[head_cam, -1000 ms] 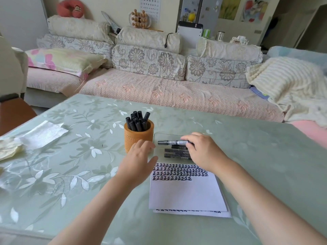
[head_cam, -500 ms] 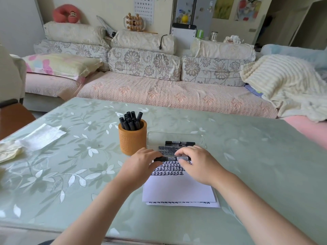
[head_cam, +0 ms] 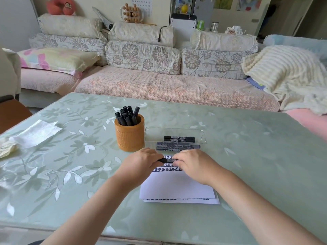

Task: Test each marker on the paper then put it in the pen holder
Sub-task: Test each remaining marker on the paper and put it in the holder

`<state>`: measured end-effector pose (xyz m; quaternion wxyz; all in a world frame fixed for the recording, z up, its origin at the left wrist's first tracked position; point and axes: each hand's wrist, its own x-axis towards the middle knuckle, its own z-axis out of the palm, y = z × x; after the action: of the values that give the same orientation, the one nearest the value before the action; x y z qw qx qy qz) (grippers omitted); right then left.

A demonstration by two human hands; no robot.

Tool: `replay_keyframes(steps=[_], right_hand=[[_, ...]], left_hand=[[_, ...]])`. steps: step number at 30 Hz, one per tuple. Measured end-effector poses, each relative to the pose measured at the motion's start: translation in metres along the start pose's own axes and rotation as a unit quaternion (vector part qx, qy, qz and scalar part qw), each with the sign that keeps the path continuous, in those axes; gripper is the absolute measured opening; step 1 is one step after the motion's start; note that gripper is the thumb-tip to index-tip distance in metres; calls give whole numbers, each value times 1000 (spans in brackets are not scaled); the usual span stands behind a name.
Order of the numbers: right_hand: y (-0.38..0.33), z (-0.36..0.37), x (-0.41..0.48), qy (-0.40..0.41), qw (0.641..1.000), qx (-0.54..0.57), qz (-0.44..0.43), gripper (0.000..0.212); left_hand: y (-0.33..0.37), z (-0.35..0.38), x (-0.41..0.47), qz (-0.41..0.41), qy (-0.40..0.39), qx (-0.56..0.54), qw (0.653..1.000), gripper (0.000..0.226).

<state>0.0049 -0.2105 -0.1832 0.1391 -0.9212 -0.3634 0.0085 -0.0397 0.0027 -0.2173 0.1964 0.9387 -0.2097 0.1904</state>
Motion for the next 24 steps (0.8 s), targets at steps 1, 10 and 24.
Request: replay_keyframes(steps=[1, 10, 24], right_hand=[[2, 3, 0, 17, 1000, -7, -16, 25], [11, 7, 0, 131, 981, -73, -121, 9], [11, 10, -3, 131, 983, -70, -106, 35]], left_hand=[[0, 0, 1, -1, -3, -9, 1000, 25], [-1, -6, 7, -64, -75, -110, 989, 20], [-6, -10, 6, -59, -82, -114, 988, 19]])
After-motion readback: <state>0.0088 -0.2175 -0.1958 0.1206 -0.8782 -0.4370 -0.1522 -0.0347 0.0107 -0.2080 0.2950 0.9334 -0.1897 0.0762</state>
